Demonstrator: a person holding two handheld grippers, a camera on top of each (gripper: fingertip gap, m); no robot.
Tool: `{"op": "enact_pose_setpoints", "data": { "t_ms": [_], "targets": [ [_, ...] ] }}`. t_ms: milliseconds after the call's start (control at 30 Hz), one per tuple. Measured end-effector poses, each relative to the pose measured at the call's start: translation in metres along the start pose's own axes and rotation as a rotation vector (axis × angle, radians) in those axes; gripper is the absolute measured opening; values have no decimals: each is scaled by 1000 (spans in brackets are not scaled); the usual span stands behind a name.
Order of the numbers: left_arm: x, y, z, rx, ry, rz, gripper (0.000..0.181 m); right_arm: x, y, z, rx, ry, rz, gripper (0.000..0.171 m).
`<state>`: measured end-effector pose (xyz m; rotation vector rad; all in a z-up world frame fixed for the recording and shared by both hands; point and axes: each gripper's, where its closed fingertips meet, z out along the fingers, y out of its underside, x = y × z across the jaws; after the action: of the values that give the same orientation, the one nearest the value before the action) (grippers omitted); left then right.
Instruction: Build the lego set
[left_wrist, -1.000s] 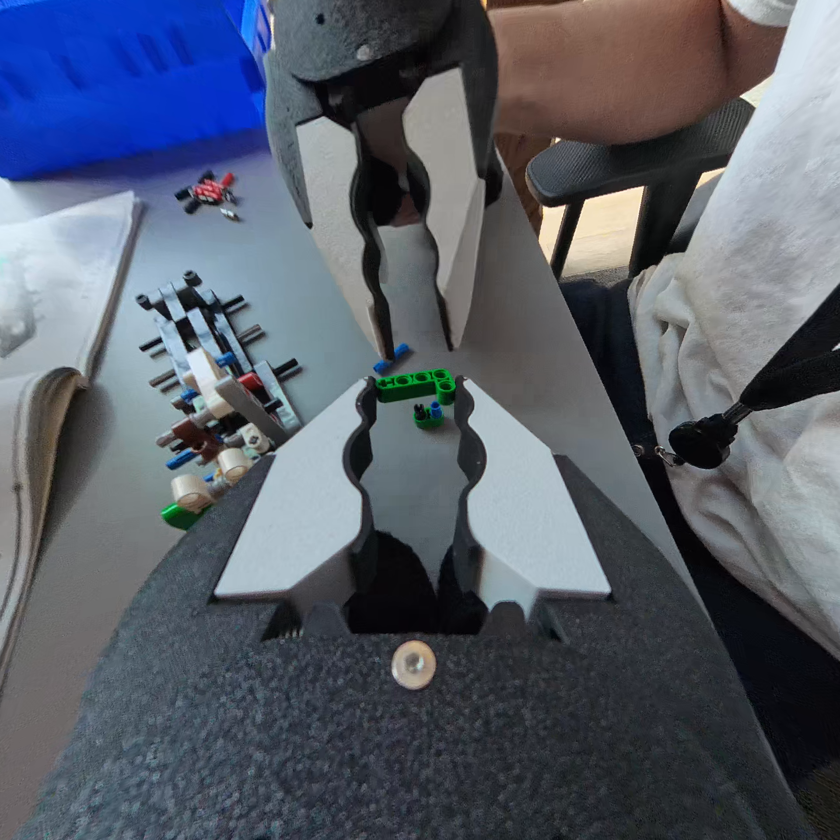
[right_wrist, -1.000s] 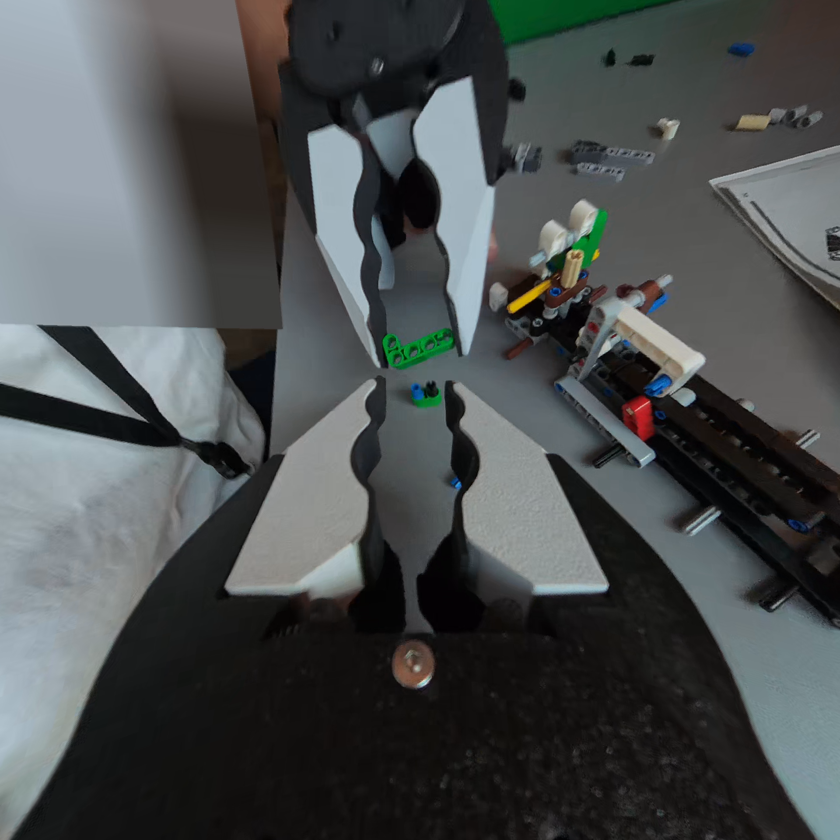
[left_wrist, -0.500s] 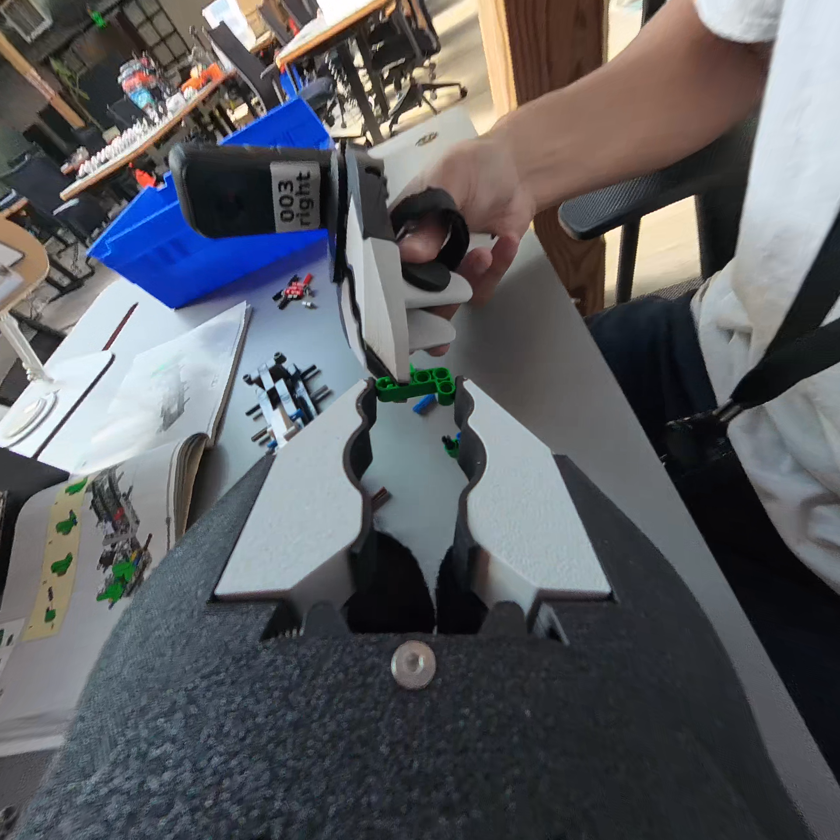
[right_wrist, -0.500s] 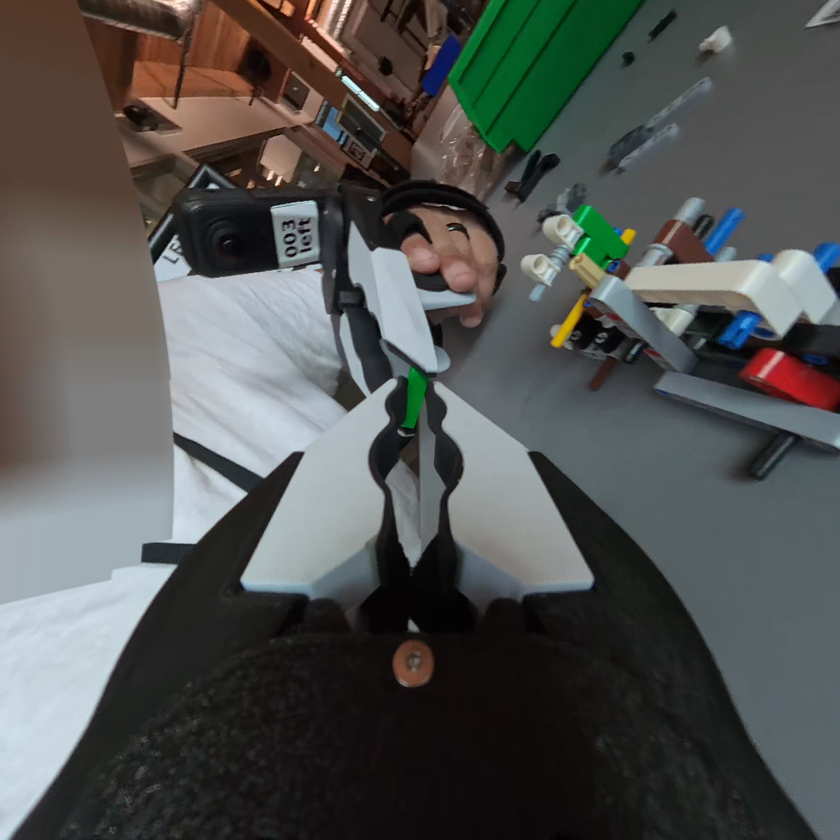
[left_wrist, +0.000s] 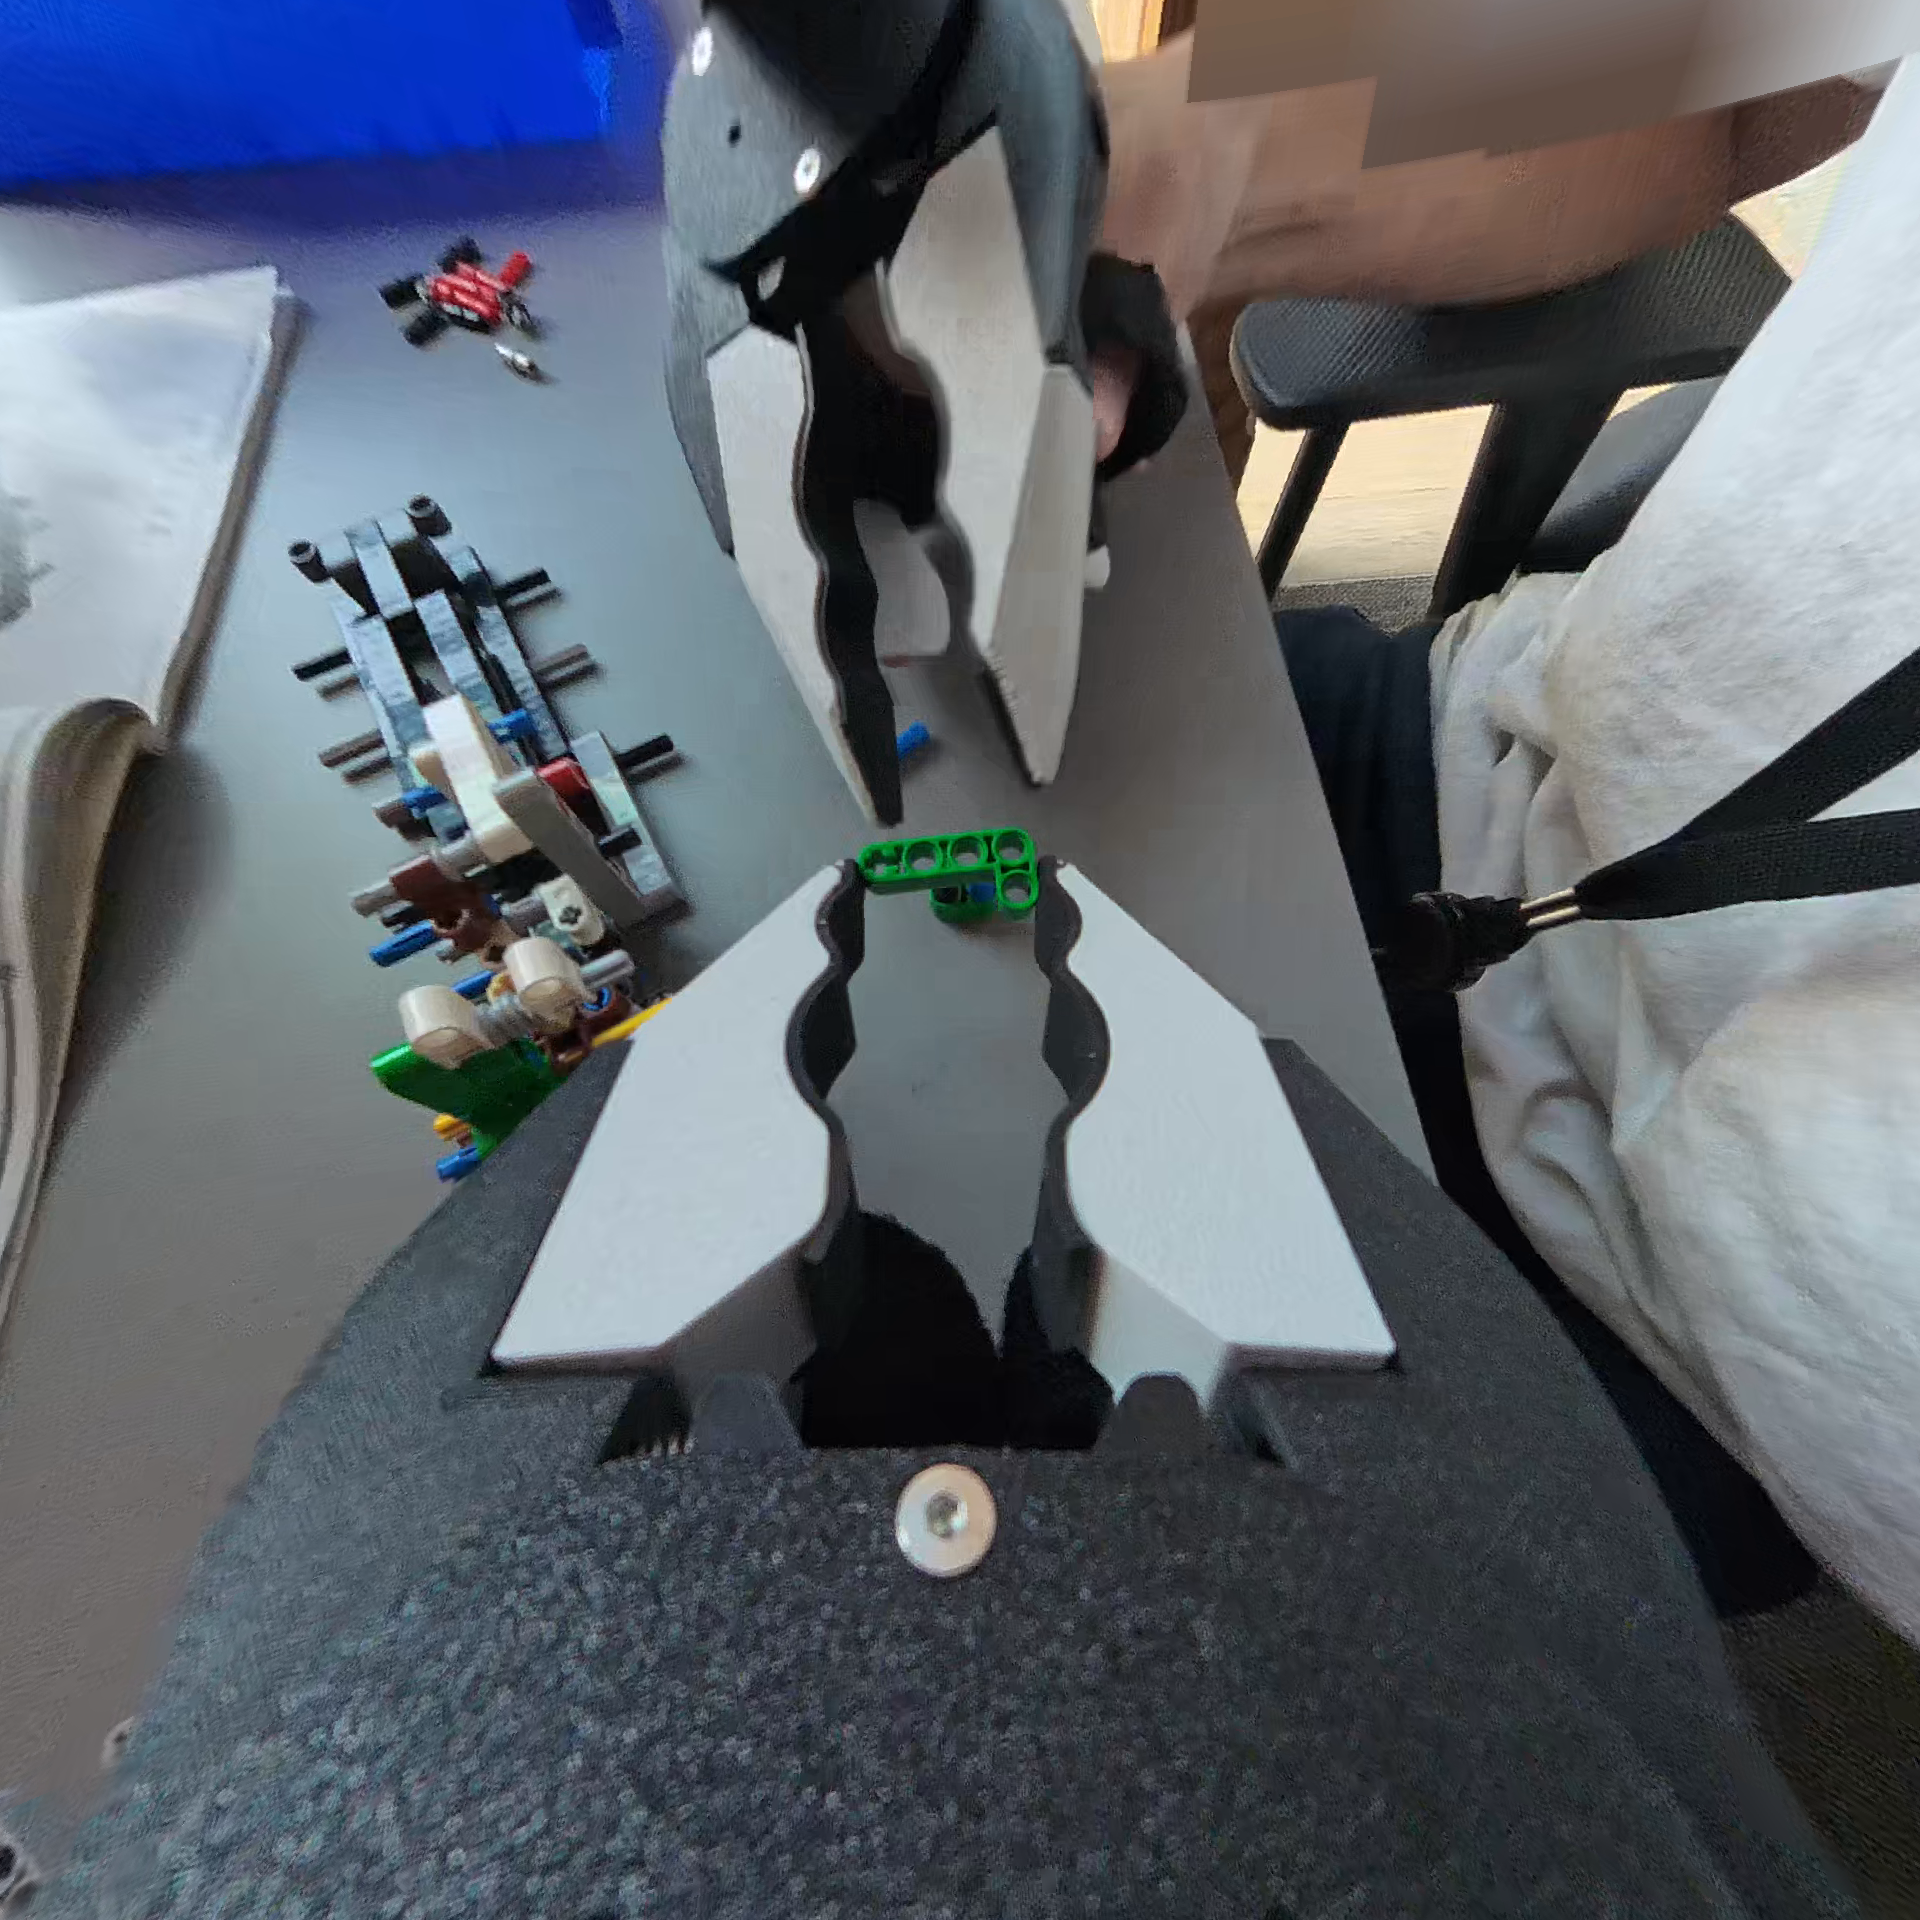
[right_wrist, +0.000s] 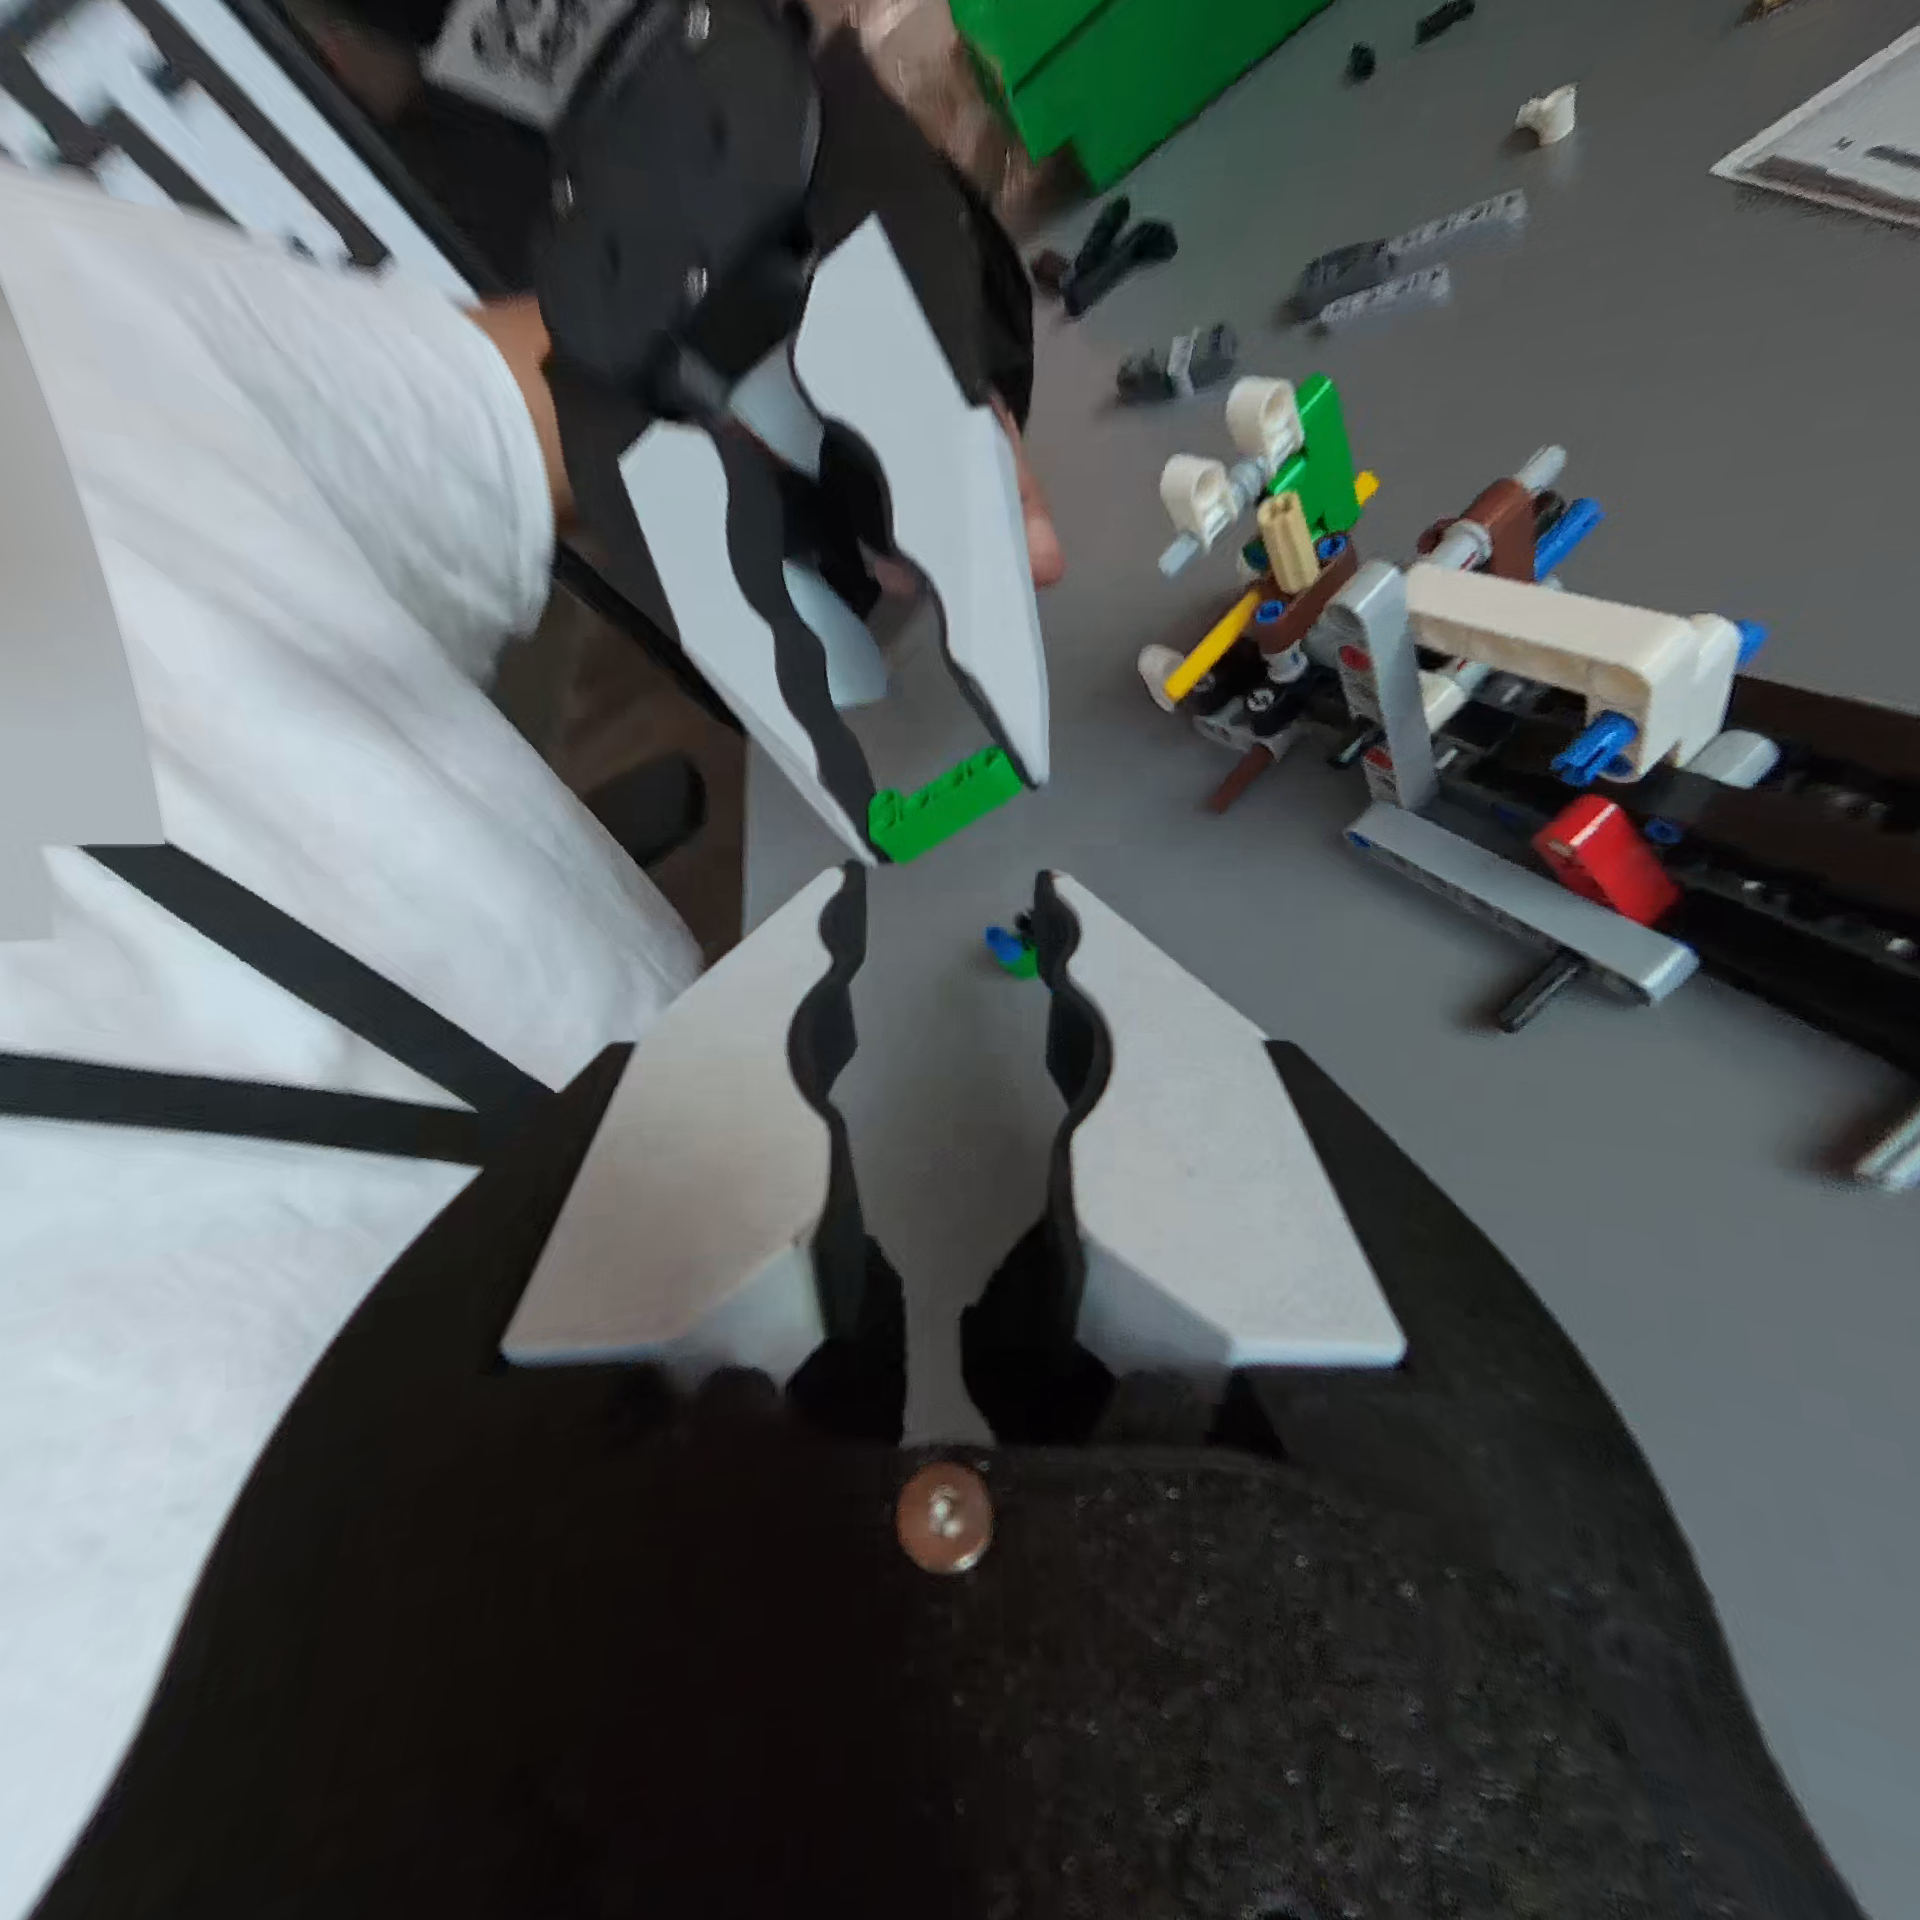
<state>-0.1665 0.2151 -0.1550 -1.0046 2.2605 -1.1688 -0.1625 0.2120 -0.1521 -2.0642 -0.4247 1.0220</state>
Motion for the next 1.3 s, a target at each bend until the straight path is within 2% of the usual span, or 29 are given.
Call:
{"op": "enact_pose_setpoints", "data": {
  "t_ms": [33, 133, 233, 400, 600, 667, 867, 1100, 1300],
  "targets": [
    [-2, 6, 3, -20, -3, -7, 32, 3, 6, -2, -46, 31, -61, 36],
    [1, 15, 13, -51, 22, -36, 32, 0, 4, -1, -48, 96, -238, 34],
    [3, 12, 18, -52, 10, -16, 32, 11, 23, 6, -192, 197, -325, 34],
    [2, 10, 19, -57, -19, 45, 32, 16, 27, 11, -238, 269, -475, 30],
    [-2, 14, 21, -66, -25, 78, 32, 21, 29, 15, -279, 276, -508, 24],
    [-3, 14, 20, -73, -34, 98, 32, 21, 28, 16, -280, 283, -533, 15],
    [-2, 15, 20, -109, -24, 104, 32, 21, 29, 16, -283, 278, -536, 14],
    [4, 14, 20, -98, 119, -51, 32, 20, 29, 17, -286, 273, -552, 14],
    [6, 15, 20, -129, 121, 12, 32, 19, 30, 17, -288, 258, -549, 15]
  ]
}}
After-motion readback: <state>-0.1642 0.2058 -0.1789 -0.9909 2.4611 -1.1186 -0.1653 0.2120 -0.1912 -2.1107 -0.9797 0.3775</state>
